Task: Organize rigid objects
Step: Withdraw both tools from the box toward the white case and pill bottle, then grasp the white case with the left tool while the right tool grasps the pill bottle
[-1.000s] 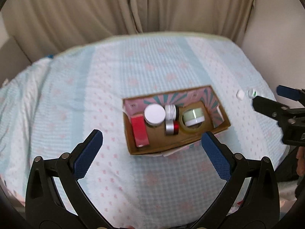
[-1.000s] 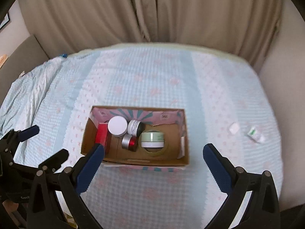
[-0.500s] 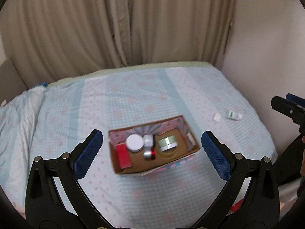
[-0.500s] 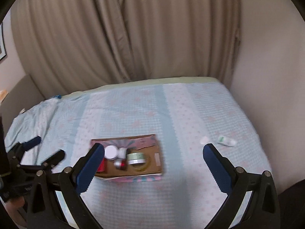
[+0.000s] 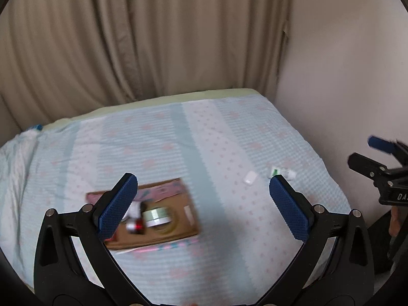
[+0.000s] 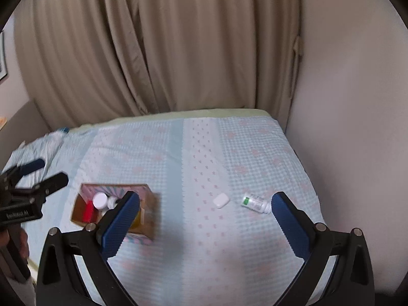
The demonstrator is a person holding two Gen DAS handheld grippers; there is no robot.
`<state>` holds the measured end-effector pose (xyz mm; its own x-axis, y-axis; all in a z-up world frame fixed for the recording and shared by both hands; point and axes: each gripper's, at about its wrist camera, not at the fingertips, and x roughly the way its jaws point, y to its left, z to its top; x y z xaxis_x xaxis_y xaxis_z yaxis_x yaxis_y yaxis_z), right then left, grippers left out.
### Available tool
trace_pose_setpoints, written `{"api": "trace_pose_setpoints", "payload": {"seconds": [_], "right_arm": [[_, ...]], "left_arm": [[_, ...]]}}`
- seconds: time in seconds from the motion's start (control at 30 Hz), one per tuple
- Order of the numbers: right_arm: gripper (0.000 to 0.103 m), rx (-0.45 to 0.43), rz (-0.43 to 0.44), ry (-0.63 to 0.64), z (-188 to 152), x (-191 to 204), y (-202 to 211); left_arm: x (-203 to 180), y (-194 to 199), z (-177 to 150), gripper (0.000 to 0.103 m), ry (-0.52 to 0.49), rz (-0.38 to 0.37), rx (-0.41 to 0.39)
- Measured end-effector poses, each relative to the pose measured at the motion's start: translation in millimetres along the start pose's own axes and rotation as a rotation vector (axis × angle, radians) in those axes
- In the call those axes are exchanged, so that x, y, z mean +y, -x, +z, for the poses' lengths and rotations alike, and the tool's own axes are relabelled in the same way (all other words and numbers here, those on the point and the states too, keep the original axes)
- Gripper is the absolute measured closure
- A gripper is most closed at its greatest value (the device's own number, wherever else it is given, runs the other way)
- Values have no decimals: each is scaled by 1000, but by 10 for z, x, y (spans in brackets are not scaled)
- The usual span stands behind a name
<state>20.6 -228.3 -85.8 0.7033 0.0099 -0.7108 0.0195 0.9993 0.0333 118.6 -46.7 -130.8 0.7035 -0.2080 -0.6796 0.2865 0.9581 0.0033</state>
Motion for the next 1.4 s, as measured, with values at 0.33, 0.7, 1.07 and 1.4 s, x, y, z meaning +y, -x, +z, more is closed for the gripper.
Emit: {"api": "trace_pose_setpoints", "payload": {"seconds": [0.33,0.7,1.07,1.4], "right_arm": [[0,41,89,141,25,-1116,-1012],[0,176,103,195,-256,-1682,-2229],[10,306,229,427,-651,-1639,-3328],[27,491,298,601,-980,-1553,-3932]], "left_arm": [[-1068,-1449,88,0,-109,-77,124],[-1372,-3173,-354,1,-253,-252,300],[-1589,-4387,-719,27,-411,-365,510],[-1775,-4627,-793,35,-561,-345,559]]}}
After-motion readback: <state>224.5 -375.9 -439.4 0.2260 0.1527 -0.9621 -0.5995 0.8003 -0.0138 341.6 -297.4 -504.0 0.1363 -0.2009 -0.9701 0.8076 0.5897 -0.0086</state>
